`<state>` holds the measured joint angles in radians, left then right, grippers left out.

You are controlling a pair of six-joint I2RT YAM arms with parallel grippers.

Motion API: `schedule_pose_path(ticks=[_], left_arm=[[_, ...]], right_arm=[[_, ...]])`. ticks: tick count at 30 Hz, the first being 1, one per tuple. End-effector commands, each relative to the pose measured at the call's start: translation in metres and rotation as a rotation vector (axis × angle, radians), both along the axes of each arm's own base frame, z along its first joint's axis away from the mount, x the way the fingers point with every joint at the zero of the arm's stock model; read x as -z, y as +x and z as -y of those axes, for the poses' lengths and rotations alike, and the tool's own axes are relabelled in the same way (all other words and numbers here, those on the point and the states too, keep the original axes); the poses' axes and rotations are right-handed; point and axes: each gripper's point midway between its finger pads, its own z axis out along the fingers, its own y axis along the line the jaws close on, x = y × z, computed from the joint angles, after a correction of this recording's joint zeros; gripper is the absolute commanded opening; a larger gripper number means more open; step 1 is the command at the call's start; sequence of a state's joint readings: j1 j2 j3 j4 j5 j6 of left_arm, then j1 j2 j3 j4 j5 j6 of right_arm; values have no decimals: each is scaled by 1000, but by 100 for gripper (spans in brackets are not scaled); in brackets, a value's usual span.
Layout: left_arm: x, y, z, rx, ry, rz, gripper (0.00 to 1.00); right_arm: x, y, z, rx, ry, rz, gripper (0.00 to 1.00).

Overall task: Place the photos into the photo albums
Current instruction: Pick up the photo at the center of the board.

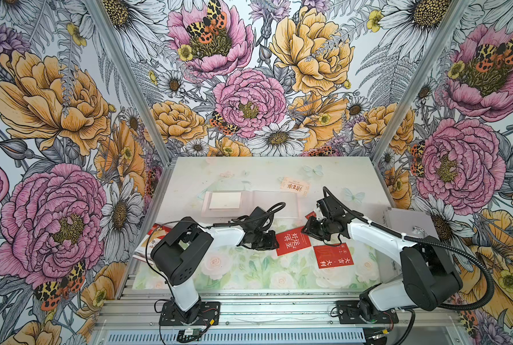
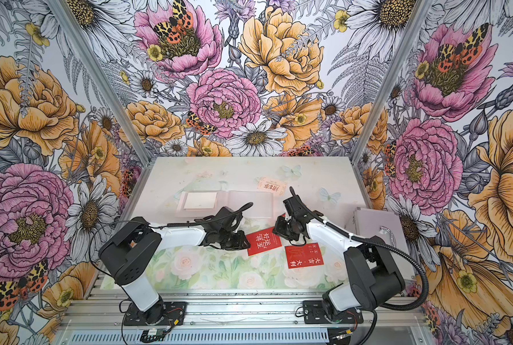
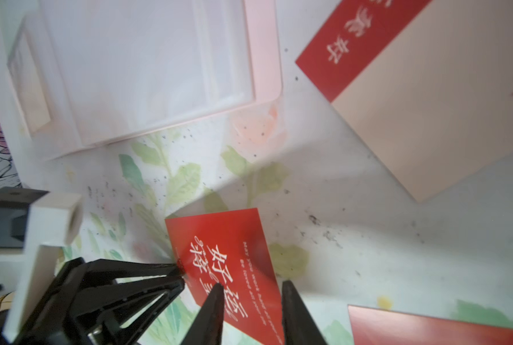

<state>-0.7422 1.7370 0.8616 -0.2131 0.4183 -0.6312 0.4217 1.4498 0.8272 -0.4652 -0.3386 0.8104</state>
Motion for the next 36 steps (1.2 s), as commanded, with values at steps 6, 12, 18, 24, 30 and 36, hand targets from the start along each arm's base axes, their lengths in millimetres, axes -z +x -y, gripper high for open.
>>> schedule_pose_path(ticks=[6,12,18,24,30,36], left_arm=[[2,14,3,-16,5,18,22],[5,20,0,-18,12,22,22],[8,25,-2,-38,7,28,22],[5,29,-2,-53,2,43,22],[7,28,-4,-60,1,45,22],[2,26,-9,-71,-1,56,22]], right_arm=[[-49,-1,-38,-125,200,51,34],[-62,-9,-47,-184,261,56,33],[-71,-11,-58,-252,318,51,33],[-53,-9,-53,-242,264,17,32],[-30,-7,-38,-202,162,2,32],[-32,-1,-35,-180,137,22,22]])
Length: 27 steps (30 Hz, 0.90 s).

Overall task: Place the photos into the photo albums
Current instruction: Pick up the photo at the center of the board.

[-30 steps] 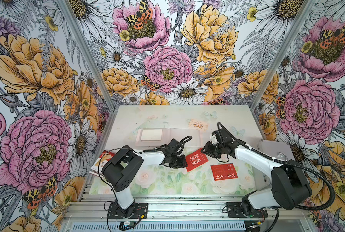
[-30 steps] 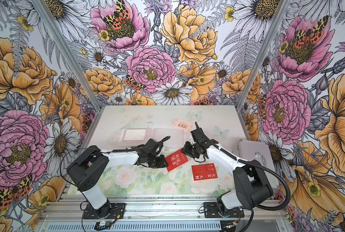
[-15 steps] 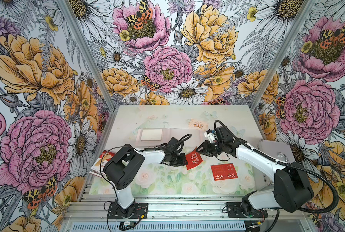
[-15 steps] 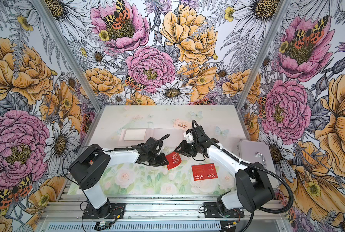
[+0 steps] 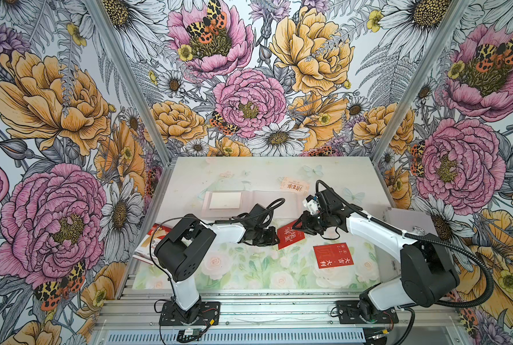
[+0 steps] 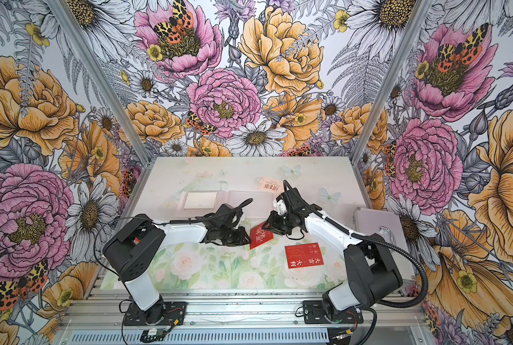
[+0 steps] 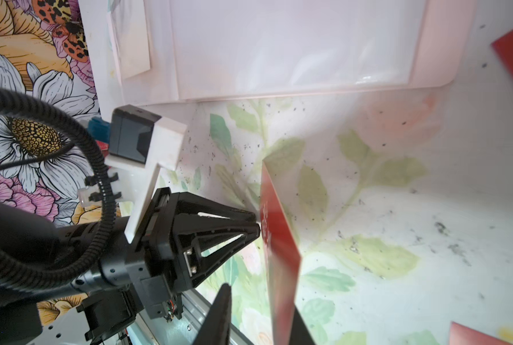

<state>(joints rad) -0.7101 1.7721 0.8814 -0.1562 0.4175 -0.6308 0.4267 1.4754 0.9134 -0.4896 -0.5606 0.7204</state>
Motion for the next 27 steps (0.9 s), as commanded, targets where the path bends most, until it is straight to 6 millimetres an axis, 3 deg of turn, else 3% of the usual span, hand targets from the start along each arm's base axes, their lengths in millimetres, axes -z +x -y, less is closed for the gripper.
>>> schedule_pose_path(ticks=[1,9,18,27], left_arm=[[1,6,-12,-43,26,27,22],[-19,22,-25,-107,-23,75,22],[-63,45,-42,-193,-200,116,22],[-103,73,-93,-314,-303,184,23]], right_arm=[[1,4,2,6,-35,24,19],[4,8,9,34,-75,43,1],[-21,20,0,24,-29,94,0],[-52,33,-14,-13,36,155,0]])
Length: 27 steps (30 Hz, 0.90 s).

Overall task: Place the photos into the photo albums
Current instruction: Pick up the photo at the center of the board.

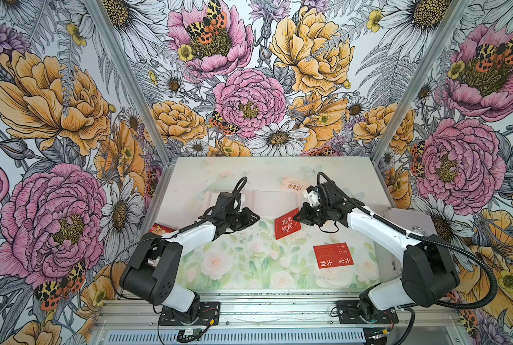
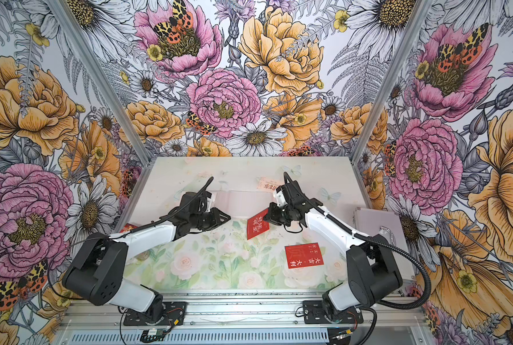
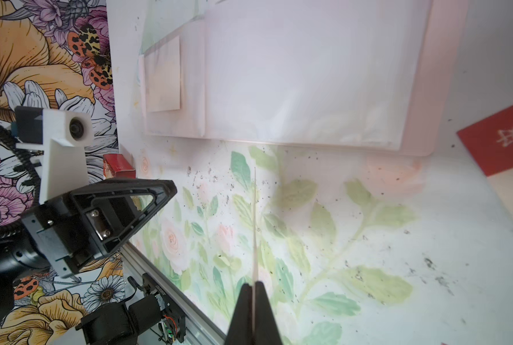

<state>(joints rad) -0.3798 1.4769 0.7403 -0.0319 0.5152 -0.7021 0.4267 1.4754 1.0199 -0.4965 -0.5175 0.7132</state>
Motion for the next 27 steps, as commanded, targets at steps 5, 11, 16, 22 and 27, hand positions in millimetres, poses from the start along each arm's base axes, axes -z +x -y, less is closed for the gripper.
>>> schedule_pose_path(ticks=[5,11,16,22,27], left_arm=[[-35,9,-27,-41,-87,79,24],[-42,9,-38,-52,-113,83,24],[-49,12,-45,-61,-130,98,25],[-63,19,-46,-41,-181,106,26],[-74,24,-45,-24,-203,123,26]], right_arm=[[-22,13,-13,-41,44,44,0],[-31,19,-14,-33,47,72,0],[-41,22,-18,-41,65,88,0],[-56,24,-21,-55,95,115,0],[-70,22,-26,-88,138,127,0]])
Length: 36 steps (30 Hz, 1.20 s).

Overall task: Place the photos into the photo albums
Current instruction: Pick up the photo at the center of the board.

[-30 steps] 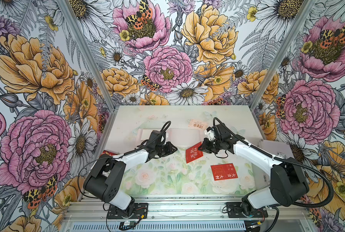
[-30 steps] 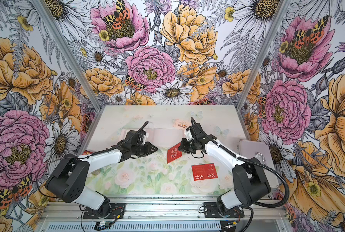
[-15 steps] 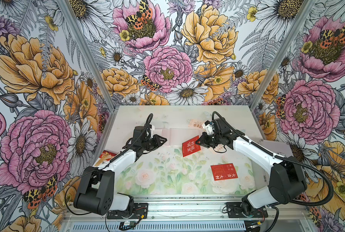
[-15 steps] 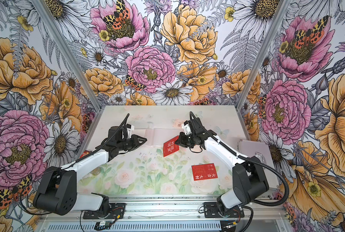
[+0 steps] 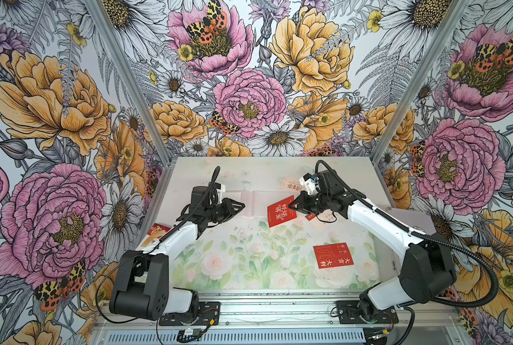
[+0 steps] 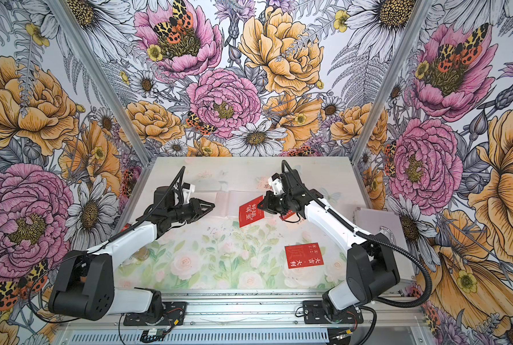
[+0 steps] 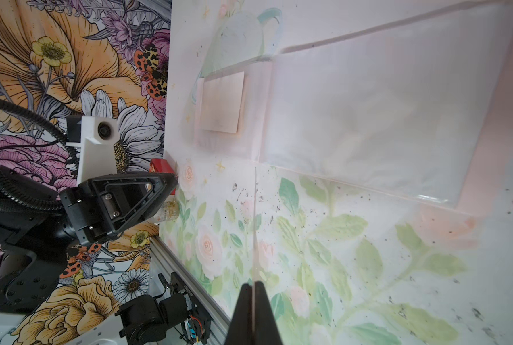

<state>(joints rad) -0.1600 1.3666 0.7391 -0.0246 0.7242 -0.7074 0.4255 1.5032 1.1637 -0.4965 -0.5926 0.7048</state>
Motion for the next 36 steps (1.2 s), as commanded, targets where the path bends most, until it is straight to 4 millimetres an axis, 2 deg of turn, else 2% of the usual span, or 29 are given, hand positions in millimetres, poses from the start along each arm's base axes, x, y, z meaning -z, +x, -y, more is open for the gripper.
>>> schedule_pose_path(ticks=[1,19,26,32,36], left_arm=[[-23,5,4,39,-40,56,26],[-53,21,18,102,-145,88,26],[-50,18,23,138,-199,58,27],[-57,24,30,160,-291,56,29],[-53,18,43,220,-323,28,33]], right_arm=[[-22,0,-5,-42,46,47,0],[-76,9,-3,-69,140,143,0],[-85,6,3,-69,162,156,0],[-91,4,3,-86,179,168,0],[-94,5,2,-92,189,168,0]])
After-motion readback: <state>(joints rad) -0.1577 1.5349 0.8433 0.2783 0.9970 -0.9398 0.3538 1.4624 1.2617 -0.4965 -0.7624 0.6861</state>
